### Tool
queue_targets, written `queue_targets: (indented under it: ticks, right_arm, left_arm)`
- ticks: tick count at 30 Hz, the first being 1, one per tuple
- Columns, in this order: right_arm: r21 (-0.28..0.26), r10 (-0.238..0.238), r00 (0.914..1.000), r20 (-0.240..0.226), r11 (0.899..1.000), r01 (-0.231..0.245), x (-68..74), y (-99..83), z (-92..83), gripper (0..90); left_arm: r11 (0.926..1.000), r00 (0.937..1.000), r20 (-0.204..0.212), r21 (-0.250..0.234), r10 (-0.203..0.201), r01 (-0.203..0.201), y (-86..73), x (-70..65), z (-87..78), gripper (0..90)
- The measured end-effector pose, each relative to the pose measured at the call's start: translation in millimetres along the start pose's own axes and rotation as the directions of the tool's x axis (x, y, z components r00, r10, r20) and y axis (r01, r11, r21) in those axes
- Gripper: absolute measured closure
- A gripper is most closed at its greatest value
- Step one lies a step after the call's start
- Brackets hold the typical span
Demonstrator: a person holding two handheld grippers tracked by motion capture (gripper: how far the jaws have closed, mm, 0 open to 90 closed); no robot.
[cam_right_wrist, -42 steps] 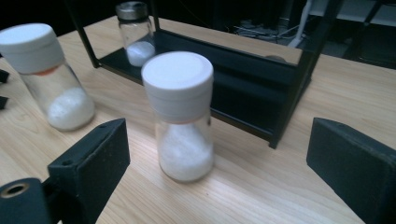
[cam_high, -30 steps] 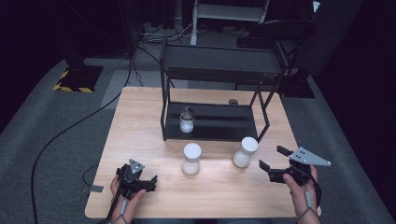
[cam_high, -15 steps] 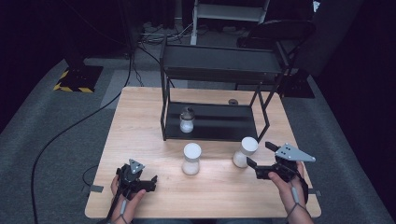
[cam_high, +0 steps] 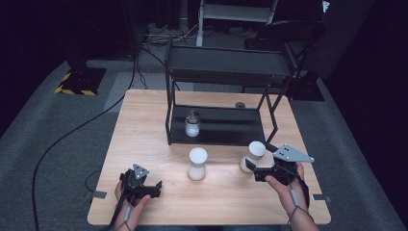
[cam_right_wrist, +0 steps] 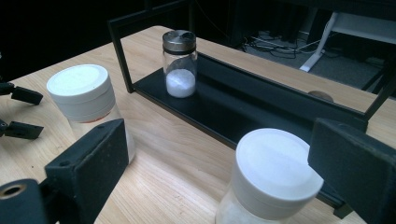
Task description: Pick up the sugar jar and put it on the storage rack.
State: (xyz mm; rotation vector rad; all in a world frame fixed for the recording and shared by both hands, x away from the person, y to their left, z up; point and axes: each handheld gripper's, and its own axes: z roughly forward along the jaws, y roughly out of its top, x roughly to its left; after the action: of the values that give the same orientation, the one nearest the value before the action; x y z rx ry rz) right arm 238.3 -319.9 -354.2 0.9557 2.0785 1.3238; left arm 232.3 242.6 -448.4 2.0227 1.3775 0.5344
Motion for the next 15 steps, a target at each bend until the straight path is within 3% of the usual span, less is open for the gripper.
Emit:
queue_targets:
  ticks: [15]
  right_arm:
    - [0.014, 0.007, 0.9991, 0.043, 1.0, -0.007, 22.5, 15.6, 18.9, 6.1]
  left_arm:
    - [1.0, 1.0, -0.004, 0.002, -0.003, 0.003, 0.5, -0.8, 0.3, 0.3]
